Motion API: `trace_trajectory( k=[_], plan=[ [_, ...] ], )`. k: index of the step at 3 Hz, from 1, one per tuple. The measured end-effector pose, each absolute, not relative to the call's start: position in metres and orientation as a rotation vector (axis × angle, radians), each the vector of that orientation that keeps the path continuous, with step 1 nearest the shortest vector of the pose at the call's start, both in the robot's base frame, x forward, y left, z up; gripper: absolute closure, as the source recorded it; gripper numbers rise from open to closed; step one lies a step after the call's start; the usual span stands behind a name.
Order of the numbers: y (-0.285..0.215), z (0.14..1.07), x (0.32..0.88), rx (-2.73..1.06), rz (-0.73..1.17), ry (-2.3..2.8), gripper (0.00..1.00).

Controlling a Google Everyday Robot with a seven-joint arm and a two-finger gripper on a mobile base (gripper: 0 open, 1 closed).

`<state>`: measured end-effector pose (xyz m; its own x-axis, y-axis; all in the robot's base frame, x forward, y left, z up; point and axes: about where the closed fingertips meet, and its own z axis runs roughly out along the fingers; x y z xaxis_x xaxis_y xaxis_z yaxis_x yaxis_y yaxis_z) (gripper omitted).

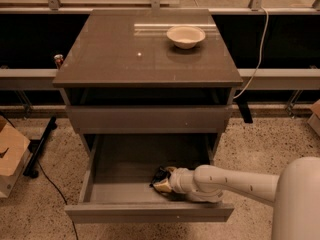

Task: Pick rxbar blueberry from middle drawer and place on counter

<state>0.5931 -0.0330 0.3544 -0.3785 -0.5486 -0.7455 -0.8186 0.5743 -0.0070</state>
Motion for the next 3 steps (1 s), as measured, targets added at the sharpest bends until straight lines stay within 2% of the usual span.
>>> trace_trajectory(
  k=[1,3],
  plan=[
    [-0.024,0.405,0.577,-1.138,0.470,1.973,1.00],
    [-0.024,0.577,0.528,-1.240,0.467,1.705,1.00]
  ],
)
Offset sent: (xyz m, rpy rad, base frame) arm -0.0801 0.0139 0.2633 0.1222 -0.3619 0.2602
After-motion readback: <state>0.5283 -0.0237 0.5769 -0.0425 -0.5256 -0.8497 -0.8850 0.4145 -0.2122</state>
